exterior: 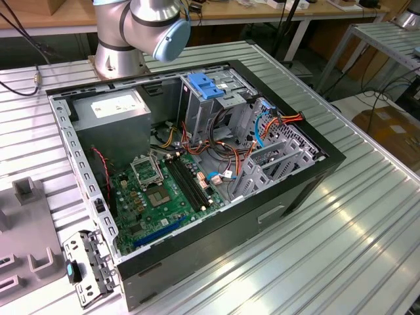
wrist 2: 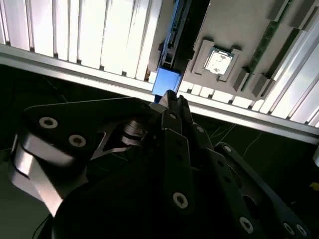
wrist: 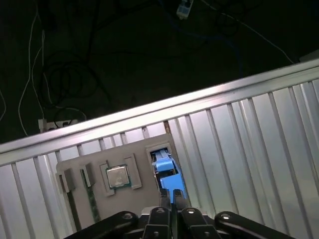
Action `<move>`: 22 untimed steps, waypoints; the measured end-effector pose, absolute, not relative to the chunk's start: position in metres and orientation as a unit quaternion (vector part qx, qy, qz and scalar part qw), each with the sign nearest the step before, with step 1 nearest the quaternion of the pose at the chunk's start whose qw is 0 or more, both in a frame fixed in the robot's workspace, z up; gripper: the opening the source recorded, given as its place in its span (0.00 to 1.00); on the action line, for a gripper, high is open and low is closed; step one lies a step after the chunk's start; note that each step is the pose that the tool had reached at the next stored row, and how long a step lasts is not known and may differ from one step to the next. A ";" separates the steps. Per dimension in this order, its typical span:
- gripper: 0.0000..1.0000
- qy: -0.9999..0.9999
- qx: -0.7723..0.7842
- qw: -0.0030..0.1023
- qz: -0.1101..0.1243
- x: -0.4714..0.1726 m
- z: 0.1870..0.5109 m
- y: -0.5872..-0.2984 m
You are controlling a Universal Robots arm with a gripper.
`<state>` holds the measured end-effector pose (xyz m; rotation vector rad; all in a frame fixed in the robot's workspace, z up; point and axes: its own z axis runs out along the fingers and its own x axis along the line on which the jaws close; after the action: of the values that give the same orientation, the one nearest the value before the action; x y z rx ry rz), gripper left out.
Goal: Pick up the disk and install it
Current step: 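Pick up the disk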
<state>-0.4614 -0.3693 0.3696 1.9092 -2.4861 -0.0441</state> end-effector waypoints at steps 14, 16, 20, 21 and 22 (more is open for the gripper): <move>0.48 -0.749 0.662 0.004 -0.014 -0.461 0.341 -0.369; 0.48 -0.748 0.664 0.004 -0.014 -0.461 0.337 -0.369; 0.48 -0.741 0.672 0.004 -0.013 -0.461 0.331 -0.369; 0.48 -0.739 0.674 0.004 -0.013 -0.461 0.329 -0.369; 0.48 -0.734 0.679 0.004 -0.013 -0.461 0.324 -0.369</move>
<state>-0.4614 -0.3690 0.3242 2.1269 -2.3003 -0.0420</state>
